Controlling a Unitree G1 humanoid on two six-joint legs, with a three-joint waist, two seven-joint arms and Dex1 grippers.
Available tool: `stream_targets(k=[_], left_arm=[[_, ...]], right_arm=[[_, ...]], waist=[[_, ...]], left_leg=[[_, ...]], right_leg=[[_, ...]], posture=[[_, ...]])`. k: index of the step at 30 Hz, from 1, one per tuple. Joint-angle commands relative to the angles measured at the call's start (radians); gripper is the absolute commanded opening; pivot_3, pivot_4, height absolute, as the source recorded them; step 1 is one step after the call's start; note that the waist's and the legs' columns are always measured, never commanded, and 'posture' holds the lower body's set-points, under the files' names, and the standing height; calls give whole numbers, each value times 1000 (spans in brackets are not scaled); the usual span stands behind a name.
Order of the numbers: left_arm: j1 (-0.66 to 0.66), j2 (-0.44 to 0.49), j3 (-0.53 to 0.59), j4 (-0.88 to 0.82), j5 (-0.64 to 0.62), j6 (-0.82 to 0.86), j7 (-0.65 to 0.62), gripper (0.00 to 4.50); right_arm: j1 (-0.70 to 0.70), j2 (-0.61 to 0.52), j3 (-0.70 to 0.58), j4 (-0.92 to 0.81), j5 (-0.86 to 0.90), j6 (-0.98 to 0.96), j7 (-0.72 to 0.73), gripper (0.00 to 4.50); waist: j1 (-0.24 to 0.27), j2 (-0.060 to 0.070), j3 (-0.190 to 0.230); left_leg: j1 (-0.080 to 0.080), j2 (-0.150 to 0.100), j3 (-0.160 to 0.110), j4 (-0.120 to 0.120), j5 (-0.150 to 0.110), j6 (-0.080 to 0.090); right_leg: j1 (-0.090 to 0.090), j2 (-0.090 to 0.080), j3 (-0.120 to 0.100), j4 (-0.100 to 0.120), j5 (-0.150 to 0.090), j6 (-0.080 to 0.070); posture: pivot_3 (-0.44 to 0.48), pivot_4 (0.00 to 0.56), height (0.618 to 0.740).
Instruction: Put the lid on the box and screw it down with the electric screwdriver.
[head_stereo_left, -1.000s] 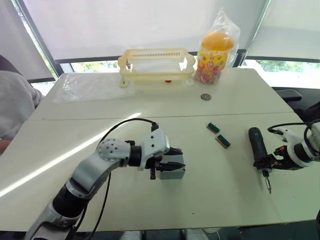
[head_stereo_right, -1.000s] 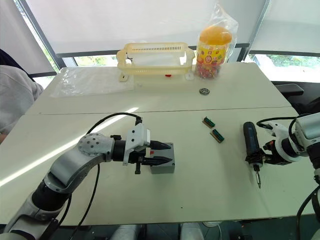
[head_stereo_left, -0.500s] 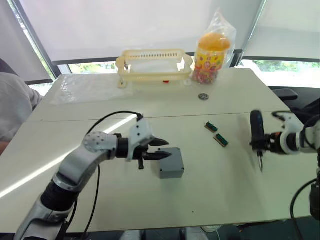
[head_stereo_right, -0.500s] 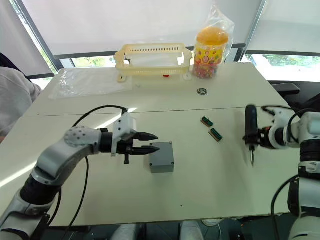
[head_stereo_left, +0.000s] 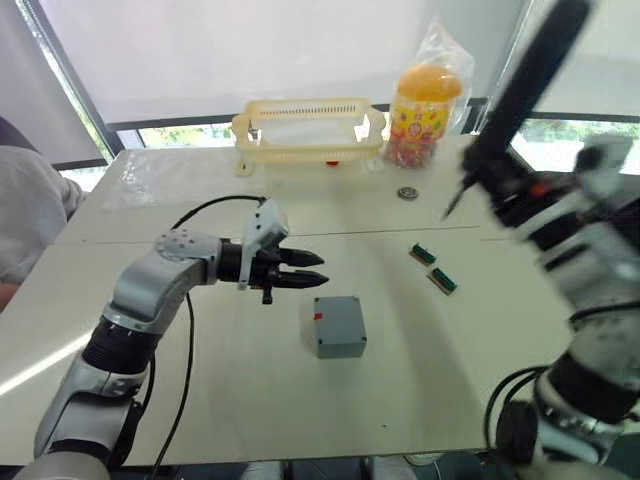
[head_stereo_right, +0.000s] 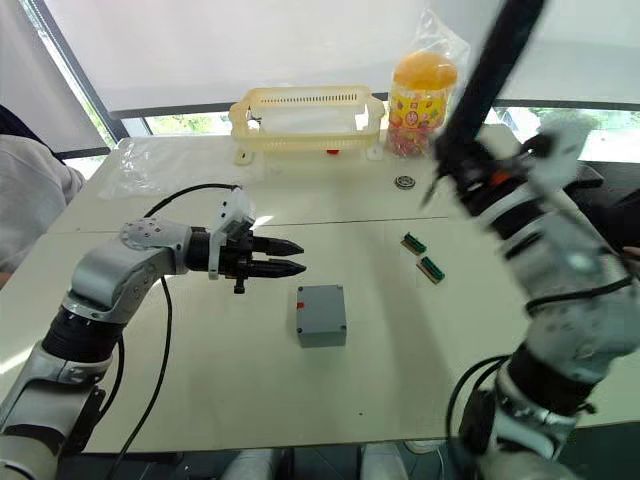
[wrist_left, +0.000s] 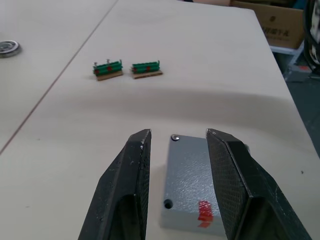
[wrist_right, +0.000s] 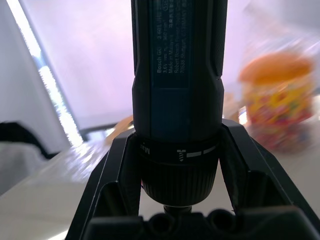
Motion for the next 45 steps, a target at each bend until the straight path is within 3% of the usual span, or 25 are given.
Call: stream_targets(k=[1,6,17,26,45], left_arm=[[32,8,-19,-59,13,-6,6,1752],[101,-3,-68,-95,72,-50,32,1752],[141,-48,-124,-32,177,-152,67,1752],[153,-42,-187,11,259,-213,39,1752],[152,-47,-189,3,266,-203,33,1752]], right_arm=[[42,13,42,-103,65,-101,35,1748],[192,32,162,-105,48,-225,94,1748],[303,21,379,-20,-111,-459,136,1748],[327,29,438,32,-191,-580,126,1748],[370,18,471,69,-228,-649,134,1748]], waist=[[5,0,0],[12,0,0],[10,-1,0],[12,-1,0],[12,-2,-1]], left_leg=[[-1,0,0,0,0,0],[-1,0,-1,0,0,0],[0,0,-1,-1,0,0],[0,0,-1,-1,0,0],[1,0,-2,0,0,0]], right_leg=[[-1,0,0,0,0,0],[0,0,-1,-3,0,0],[1,0,-1,-2,0,-1],[1,0,-1,-2,0,-1],[2,0,-1,-3,0,-1]], posture=[[0,150,740],[0,150,740],[0,150,740],[0,150,740],[0,150,740]])
